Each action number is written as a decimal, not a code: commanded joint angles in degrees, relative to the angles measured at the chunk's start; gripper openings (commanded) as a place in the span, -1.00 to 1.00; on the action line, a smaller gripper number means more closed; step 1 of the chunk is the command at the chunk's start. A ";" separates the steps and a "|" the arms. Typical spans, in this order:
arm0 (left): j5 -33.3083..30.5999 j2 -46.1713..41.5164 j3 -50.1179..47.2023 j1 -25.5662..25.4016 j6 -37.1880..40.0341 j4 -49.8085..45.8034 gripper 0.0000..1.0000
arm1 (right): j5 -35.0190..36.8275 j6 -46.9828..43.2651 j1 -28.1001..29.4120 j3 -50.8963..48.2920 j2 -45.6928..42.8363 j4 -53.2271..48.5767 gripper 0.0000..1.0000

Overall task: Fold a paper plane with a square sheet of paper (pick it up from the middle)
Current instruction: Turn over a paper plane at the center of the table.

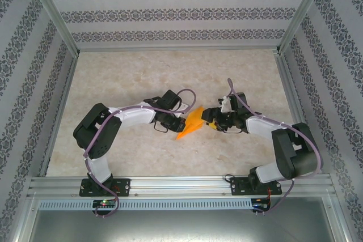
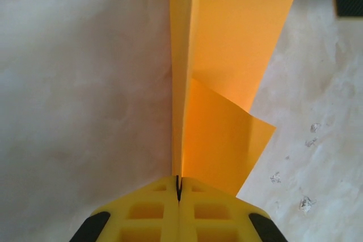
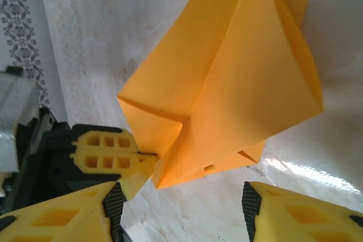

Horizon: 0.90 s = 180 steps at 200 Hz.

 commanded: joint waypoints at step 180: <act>12.24 -0.57 -6.27 5.96 -6.55 12.78 -0.93 | 4.59 12.11 9.06 2.51 10.90 13.71 0.27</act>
